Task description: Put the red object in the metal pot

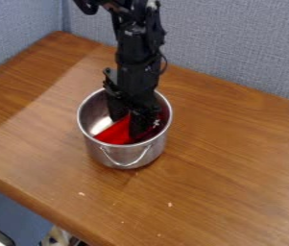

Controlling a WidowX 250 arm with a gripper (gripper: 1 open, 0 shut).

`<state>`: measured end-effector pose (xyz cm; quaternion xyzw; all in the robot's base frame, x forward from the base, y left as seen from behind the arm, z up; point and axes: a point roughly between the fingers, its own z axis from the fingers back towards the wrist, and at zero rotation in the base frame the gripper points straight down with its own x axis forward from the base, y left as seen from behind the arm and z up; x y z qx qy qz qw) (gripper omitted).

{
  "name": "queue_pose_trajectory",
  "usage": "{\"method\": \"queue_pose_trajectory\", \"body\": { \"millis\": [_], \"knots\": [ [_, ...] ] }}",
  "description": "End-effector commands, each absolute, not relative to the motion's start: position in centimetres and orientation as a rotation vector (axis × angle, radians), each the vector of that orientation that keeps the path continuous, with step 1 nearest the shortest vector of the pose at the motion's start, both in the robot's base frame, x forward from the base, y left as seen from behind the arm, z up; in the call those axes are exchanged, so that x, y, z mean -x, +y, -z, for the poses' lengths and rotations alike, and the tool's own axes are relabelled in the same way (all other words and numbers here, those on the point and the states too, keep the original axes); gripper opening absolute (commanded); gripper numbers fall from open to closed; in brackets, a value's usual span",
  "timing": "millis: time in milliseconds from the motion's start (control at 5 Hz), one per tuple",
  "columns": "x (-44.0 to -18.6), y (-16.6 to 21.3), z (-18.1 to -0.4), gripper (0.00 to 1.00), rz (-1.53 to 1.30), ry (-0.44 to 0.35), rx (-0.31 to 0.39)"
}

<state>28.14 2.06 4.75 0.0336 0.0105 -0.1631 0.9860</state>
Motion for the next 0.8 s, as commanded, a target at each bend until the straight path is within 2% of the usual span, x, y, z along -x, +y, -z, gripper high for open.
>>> {"method": "queue_pose_trajectory", "body": {
  "millis": [0, 200, 400, 600],
  "knots": [
    [-28.94, 2.10, -5.69, 1.00, 0.334, -0.016, -0.084],
    [-28.88, 2.07, -5.83, 1.00, 0.333, -0.015, -0.085],
    [-28.97, 2.14, -5.52, 0.00, 0.333, -0.013, -0.085],
    [-28.93, 2.13, -5.58, 1.00, 0.332, -0.013, -0.085]
  ]
}}
